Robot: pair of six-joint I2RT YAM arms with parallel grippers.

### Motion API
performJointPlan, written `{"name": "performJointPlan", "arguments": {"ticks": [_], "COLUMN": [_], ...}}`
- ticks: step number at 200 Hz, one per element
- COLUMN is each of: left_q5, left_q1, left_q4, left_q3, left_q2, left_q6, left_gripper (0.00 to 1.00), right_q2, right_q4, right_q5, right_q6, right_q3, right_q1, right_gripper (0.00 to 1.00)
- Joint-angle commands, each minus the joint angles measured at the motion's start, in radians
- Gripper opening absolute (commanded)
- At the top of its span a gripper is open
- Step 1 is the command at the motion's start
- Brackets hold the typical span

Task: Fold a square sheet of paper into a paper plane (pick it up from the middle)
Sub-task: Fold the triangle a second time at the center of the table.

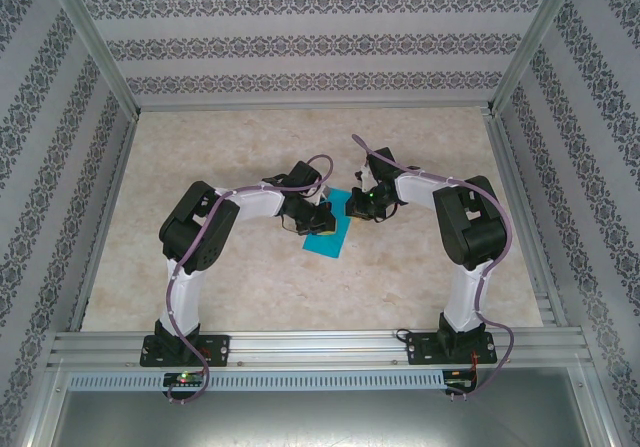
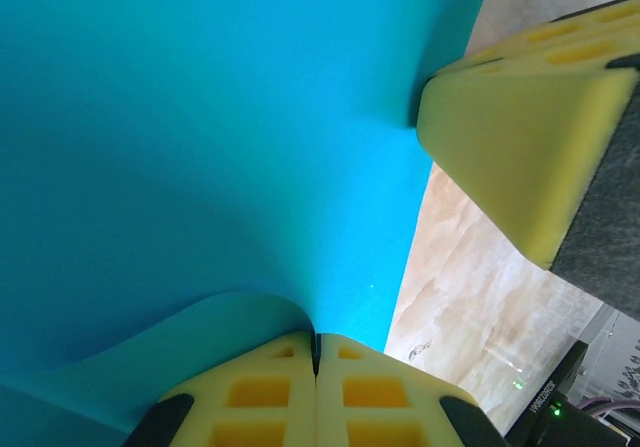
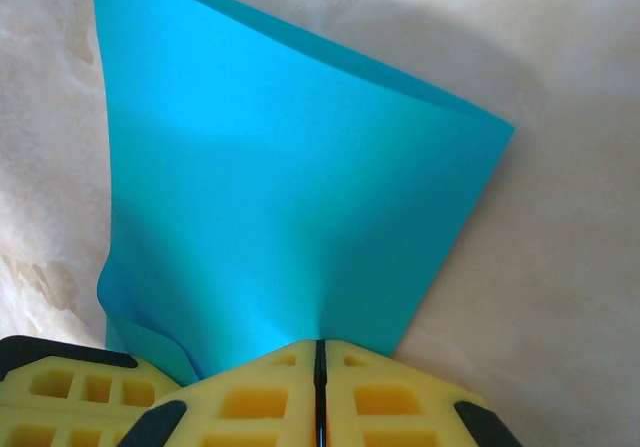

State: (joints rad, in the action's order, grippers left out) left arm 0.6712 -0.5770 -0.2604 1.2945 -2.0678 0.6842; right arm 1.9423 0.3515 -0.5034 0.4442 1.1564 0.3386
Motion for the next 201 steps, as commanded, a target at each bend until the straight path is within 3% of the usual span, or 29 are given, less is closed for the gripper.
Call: {"name": "performJointPlan", "arguments": {"ticks": [1, 201], "left_q5": [-0.009, 0.024], "left_q1": [-0.012, -0.012], "left_q4": [-0.023, 0.01], "left_q3": [0.025, 0.029], "left_q2": [-0.019, -0.037], "left_q6": [-0.012, -0.026], "left_gripper": [0.07, 0.07], "right_q2": [0.015, 0.018], "right_q4": [0.028, 0.041], "right_q5": [0.014, 0.024], "right_q6": [-0.019, -0.027], "right_q3": [0.016, 0.011], "right_q1": [0.01, 0.012], "right_gripper": [0.1, 0.09]}}
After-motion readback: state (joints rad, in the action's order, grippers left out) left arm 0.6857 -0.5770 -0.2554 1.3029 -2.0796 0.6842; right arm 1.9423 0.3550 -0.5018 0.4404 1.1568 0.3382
